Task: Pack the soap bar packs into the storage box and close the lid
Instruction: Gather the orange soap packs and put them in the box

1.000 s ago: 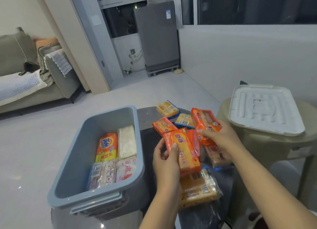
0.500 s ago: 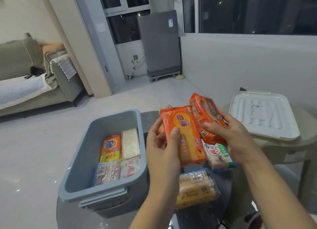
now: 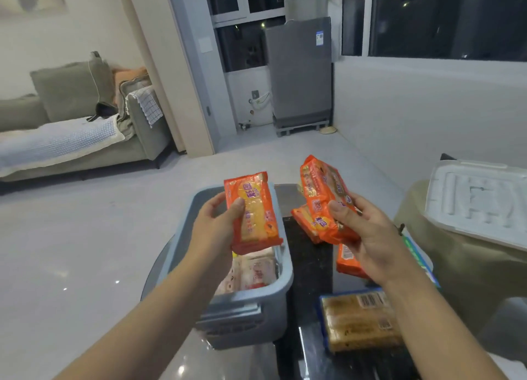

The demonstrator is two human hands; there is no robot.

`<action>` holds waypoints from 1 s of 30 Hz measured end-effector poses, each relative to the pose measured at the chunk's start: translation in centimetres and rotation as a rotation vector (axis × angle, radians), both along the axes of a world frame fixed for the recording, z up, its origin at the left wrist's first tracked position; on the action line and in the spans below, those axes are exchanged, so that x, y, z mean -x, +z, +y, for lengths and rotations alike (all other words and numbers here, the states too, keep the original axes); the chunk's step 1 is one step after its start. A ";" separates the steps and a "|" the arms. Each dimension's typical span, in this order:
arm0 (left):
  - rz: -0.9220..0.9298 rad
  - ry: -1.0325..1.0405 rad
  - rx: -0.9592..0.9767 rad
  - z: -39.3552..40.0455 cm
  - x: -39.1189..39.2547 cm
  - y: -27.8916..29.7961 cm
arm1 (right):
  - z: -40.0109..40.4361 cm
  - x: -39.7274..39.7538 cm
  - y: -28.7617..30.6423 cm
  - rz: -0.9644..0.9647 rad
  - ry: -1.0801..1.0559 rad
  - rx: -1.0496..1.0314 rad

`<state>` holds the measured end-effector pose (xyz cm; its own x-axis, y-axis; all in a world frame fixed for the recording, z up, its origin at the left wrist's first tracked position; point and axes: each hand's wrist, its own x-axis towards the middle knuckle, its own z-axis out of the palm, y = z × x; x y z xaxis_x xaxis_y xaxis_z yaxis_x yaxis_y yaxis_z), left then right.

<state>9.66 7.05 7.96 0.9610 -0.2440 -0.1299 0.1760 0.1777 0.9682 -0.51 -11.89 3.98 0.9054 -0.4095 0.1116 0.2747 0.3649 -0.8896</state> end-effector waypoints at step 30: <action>-0.044 -0.220 -0.676 -2.3 -7.4 -4.9 | 4.3 -4.9 -1.9 0.091 -0.013 0.079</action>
